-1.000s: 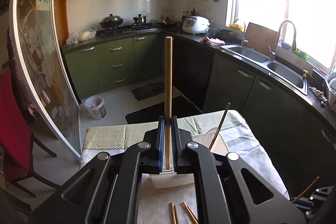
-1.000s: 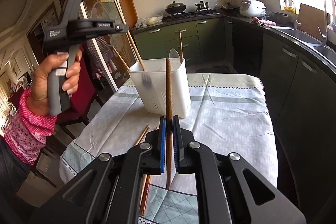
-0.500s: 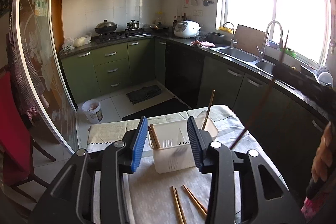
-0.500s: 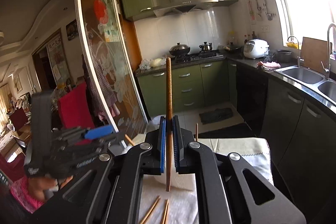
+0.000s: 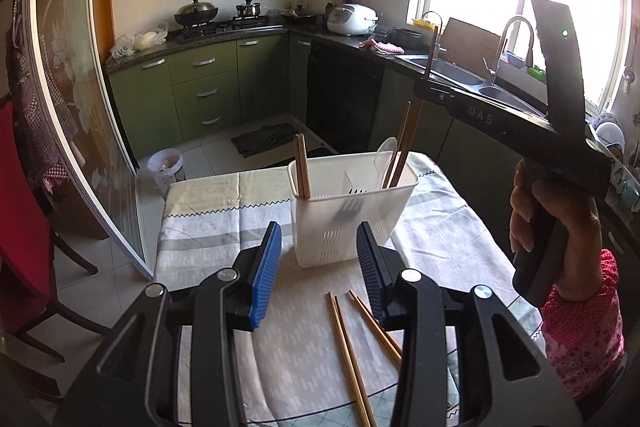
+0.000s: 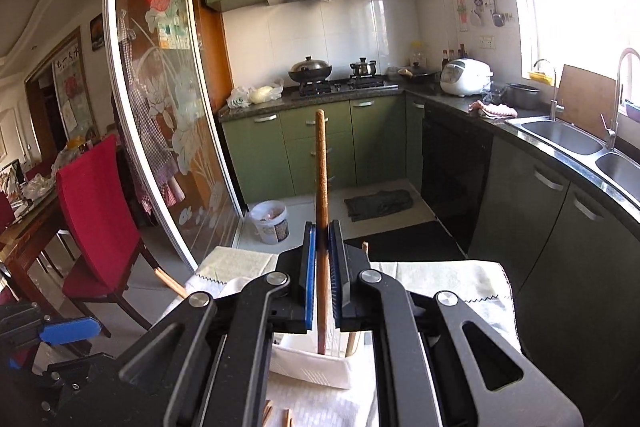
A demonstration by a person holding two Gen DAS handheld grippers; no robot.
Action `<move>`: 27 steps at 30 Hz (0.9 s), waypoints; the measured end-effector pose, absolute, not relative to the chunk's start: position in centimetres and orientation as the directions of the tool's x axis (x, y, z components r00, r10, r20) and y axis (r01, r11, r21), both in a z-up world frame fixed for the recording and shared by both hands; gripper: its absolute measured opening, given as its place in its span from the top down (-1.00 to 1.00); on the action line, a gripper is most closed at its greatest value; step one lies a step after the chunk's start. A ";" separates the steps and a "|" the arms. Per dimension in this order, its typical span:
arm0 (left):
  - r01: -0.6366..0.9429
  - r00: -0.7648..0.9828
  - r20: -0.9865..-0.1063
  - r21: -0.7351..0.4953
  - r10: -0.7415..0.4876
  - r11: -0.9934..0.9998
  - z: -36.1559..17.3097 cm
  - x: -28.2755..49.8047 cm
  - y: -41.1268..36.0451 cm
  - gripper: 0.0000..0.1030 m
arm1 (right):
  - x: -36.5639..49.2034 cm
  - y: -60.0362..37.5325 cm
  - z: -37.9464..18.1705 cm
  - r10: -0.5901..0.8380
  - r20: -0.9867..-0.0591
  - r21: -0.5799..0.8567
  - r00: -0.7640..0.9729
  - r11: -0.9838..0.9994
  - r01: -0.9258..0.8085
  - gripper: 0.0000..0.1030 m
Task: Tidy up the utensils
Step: 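Lower the chopstick into the white holder and open the right gripper, then lower the left gripper onto another wooden chopstick and close it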
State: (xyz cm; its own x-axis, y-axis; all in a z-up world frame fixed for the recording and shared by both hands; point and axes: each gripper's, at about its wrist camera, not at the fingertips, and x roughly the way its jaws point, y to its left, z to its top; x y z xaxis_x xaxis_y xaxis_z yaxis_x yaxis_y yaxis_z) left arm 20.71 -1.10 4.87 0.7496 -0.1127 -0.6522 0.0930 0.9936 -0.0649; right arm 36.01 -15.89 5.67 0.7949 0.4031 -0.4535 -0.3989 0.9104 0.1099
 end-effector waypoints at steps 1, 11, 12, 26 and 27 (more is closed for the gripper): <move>0.091 0.747 -0.656 -0.065 -0.111 0.994 4.7 20.7 -1.1 0.27 | 36.0 -15.8 5.4 0.401 -0.463 0.101 0.791 0.910 -0.402 0.85; 0.127 0.686 -0.712 -0.086 -0.151 0.988 1.3 20.8 -3.2 0.27 | 30.3 -20.4 5.9 0.436 -0.410 0.130 0.801 0.898 -0.421 0.74; 0.131 0.672 -0.724 -0.093 -0.158 0.987 0.5 20.9 -3.5 0.27 | 29.3 -21.1 5.6 0.439 -0.408 0.131 0.801 0.896 -0.424 0.74; 0.064 0.336 -0.926 -0.162 -0.174 0.985 -12.7 24.5 -4.5 0.44 | 20.4 -32.9 -2.3 0.384 -0.491 0.235 0.782 0.923 -0.305 0.63; 0.055 0.321 -0.931 -0.163 -0.172 0.985 -13.2 24.6 -4.3 0.46 | 20.3 -33.4 -2.7 0.381 -0.499 0.241 0.779 0.924 -0.297 0.63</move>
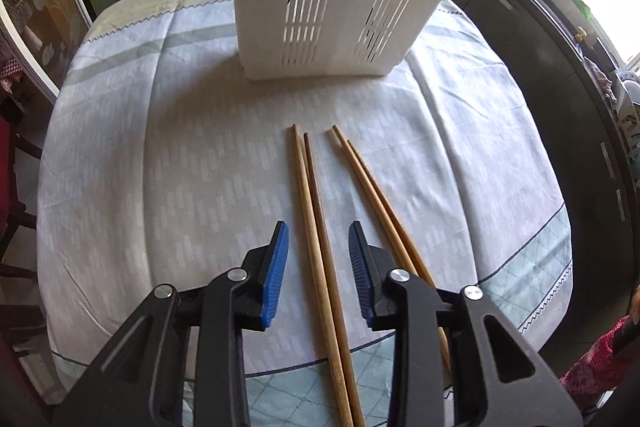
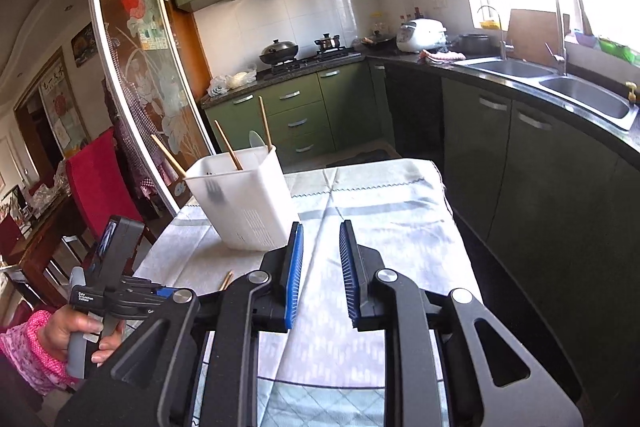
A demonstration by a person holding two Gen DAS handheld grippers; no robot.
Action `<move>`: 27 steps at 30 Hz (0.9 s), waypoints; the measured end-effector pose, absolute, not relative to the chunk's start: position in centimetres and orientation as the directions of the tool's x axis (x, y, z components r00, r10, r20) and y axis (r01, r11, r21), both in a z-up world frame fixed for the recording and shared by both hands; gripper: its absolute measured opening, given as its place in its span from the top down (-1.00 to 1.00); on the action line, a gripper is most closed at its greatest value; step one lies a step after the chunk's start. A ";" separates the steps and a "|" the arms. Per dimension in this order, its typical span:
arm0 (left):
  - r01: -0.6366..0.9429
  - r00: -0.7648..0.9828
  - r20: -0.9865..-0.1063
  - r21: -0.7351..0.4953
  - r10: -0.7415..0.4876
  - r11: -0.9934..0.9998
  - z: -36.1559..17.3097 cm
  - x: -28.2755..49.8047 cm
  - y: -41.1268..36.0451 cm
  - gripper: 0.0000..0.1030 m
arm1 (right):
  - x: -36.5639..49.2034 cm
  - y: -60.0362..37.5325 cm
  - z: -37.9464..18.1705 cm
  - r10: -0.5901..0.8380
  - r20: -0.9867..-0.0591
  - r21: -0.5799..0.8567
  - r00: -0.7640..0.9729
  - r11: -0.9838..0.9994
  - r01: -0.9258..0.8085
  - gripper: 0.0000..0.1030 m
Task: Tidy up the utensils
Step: 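Lower the left gripper onto another wooden chopstick and close it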
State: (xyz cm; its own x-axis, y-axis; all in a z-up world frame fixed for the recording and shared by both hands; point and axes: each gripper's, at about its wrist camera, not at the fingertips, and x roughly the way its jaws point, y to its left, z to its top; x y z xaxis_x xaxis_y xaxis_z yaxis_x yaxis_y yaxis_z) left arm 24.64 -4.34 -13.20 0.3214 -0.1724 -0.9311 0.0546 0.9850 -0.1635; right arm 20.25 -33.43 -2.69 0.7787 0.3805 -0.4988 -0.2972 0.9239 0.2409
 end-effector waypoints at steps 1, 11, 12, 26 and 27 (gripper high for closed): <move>0.047 0.312 -0.934 -0.166 -0.172 0.985 -13.6 24.7 -4.2 0.46 | 20.1 -33.9 -3.0 0.380 -0.503 0.249 0.777 0.924 -0.291 0.63; 0.043 0.300 -0.948 -0.097 -0.106 0.994 -14.5 25.0 -4.5 0.46 | 19.8 -34.5 -3.8 0.427 -0.510 0.306 0.747 0.902 -0.306 0.62; 0.044 0.297 -0.949 -0.096 -0.104 0.994 -14.6 25.0 -4.5 0.46 | 19.9 -34.4 -3.8 0.429 -0.510 0.307 0.746 0.901 -0.308 0.60; 0.068 0.320 -0.947 -0.009 -0.031 0.998 -15.2 25.1 -6.6 0.83 | 20.3 -32.9 -3.5 0.465 -0.520 0.317 0.716 0.884 -0.344 0.46; 0.068 0.319 -0.947 -0.016 -0.037 0.998 -15.3 25.2 -6.9 0.85 | 20.3 -32.9 -3.5 0.468 -0.521 0.321 0.713 0.882 -0.345 0.46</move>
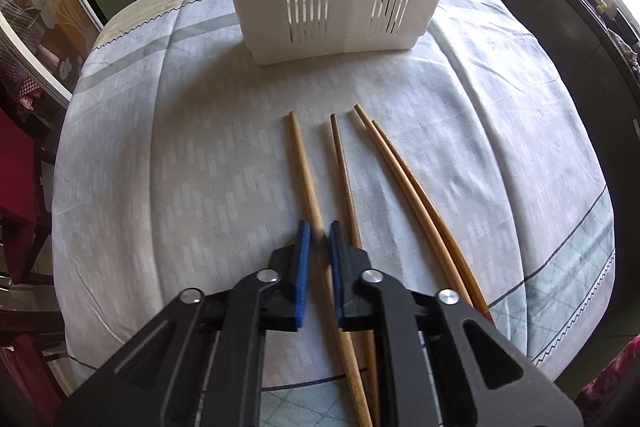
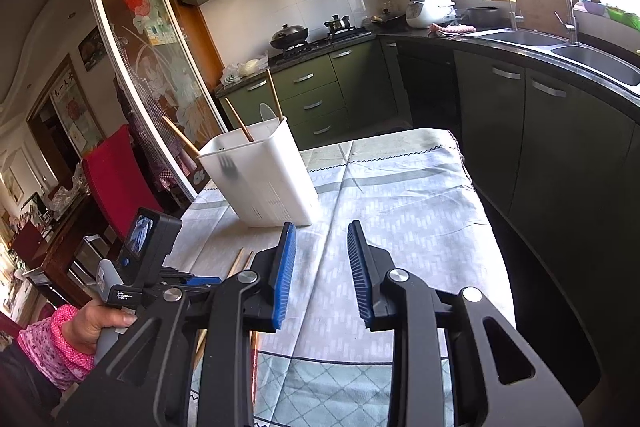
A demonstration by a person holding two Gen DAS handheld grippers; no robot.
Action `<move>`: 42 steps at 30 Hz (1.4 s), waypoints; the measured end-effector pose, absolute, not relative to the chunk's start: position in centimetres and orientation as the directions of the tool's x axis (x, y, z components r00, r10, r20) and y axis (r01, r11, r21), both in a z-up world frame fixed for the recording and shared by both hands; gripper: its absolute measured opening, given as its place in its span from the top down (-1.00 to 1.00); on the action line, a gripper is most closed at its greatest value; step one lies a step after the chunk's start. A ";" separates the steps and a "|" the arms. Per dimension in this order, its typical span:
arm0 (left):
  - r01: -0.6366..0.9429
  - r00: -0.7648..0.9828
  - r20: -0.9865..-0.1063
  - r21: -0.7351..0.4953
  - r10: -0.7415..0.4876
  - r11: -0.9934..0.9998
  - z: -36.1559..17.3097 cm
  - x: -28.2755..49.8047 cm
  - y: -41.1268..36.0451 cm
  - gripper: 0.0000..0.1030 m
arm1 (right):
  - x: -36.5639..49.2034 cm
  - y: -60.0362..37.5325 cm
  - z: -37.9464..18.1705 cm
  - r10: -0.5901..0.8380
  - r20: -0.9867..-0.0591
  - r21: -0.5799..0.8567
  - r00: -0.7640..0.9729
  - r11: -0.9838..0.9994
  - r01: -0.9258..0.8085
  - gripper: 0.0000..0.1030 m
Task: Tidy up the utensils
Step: 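Lower the left gripper onto another wooden chopstick and close it, then grasp a wooden chopstick with the right gripper while the left gripper holds its chopstick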
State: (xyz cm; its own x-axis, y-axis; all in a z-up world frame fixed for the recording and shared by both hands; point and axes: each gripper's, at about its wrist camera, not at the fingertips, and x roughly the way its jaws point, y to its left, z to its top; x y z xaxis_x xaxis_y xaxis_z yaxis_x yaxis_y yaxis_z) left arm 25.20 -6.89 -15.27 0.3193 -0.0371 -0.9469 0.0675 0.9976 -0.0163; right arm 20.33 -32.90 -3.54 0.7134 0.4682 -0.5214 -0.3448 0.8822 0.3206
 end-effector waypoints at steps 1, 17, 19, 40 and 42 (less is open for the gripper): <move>0.066 0.320 -0.947 -0.021 -0.041 0.998 -15.3 25.3 -7.0 0.85 | 20.4 -32.9 -3.6 0.469 -0.523 0.322 0.712 0.882 -0.345 0.46; 0.029 0.581 -0.809 -0.086 -0.087 0.996 -7.1 20.5 -2.7 0.87 | 22.1 -27.7 -6.0 0.505 -0.636 0.277 0.584 0.855 -0.437 0.37; 0.032 0.622 -0.778 -0.082 -0.084 0.996 -5.8 19.2 -2.4 0.87 | 23.0 -25.8 -7.3 0.508 -0.674 0.275 0.536 0.846 -0.456 0.30; 0.089 0.757 -0.646 -0.048 -0.098 0.995 -2.5 13.0 -1.8 0.87 | 27.2 -13.9 -16.5 0.255 -0.861 -0.043 0.440 0.826 -0.562 0.30; 0.087 0.761 -0.642 -0.044 -0.095 0.995 -2.5 12.9 -1.7 0.87 | 27.2 -13.4 -16.7 0.249 -0.863 -0.052 0.440 0.822 -0.567 0.30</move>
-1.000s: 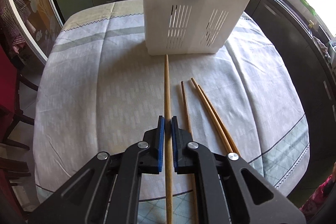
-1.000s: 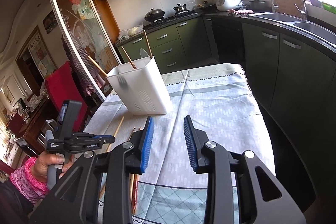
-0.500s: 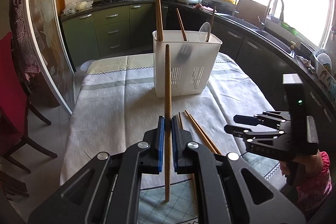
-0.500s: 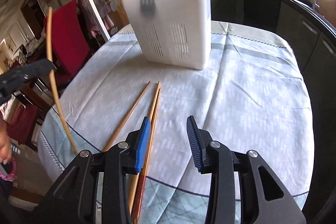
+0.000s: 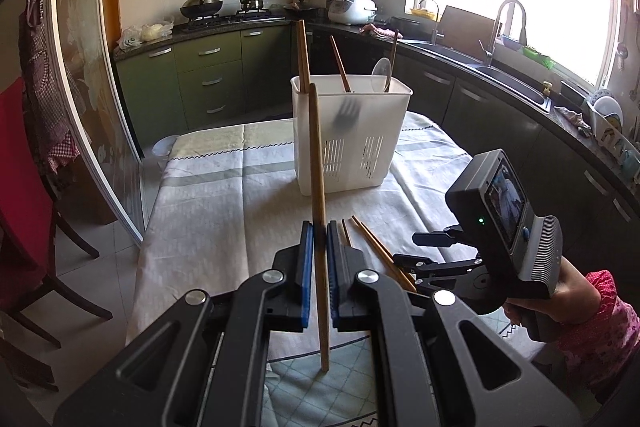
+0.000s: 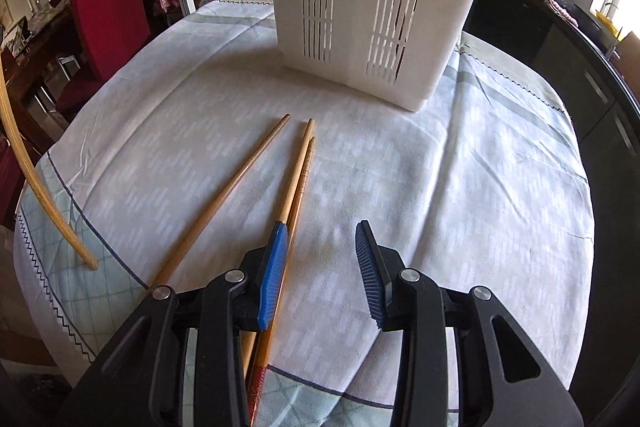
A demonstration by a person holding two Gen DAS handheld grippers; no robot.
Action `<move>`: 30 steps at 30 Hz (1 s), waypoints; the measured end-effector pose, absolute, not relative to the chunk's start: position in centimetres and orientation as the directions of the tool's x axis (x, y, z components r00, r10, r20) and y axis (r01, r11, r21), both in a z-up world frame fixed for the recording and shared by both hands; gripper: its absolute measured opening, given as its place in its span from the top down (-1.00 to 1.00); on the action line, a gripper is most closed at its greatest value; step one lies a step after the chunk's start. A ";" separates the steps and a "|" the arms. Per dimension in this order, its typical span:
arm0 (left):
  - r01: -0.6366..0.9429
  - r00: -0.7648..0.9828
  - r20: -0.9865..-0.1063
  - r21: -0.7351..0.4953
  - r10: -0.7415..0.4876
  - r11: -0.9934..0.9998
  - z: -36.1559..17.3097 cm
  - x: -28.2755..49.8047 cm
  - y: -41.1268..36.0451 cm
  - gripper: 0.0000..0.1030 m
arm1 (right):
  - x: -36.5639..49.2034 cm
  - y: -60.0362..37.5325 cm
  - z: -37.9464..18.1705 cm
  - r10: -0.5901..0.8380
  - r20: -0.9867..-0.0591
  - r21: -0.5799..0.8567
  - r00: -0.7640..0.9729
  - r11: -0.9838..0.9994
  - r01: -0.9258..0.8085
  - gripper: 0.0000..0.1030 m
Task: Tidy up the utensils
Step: 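Grasp a wooden chopstick with the right gripper while the left gripper holds its chopstick, then carry the chopstick into the white holder and open the left gripper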
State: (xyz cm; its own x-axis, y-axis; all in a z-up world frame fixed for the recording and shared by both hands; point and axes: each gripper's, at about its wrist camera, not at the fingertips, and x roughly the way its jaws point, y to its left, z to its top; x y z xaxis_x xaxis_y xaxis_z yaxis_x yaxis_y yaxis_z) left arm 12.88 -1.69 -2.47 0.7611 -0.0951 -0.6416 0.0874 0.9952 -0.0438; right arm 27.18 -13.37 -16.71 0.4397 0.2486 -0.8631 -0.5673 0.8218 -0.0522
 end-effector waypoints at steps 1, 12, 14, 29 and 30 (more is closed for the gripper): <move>0.088 0.762 -0.640 -0.047 -0.097 0.995 -2.5 12.9 -1.6 0.87 | 27.1 -13.1 -16.8 0.242 -0.863 -0.063 0.444 0.820 -0.569 0.30; 0.098 0.765 -0.635 -0.050 -0.107 0.994 -2.3 12.5 -1.7 0.87 | 28.1 -11.8 -17.2 0.200 -0.888 -0.056 0.414 0.847 -0.529 0.48; 0.099 0.766 -0.634 -0.043 -0.104 0.994 -2.3 12.4 -1.7 0.87 | 27.6 -11.2 -17.1 0.200 -0.890 -0.066 0.411 0.833 -0.549 0.55; 0.107 0.750 -0.650 -0.061 -0.121 0.992 -2.6 13.1 -1.7 0.87 | 29.4 -12.8 -15.1 0.352 -0.857 0.120 0.377 0.847 -0.517 0.86; 0.108 0.750 -0.651 -0.061 -0.121 0.992 -2.6 13.1 -1.6 0.87 | 29.2 -13.4 -14.4 0.366 -0.845 0.130 0.390 0.848 -0.514 0.86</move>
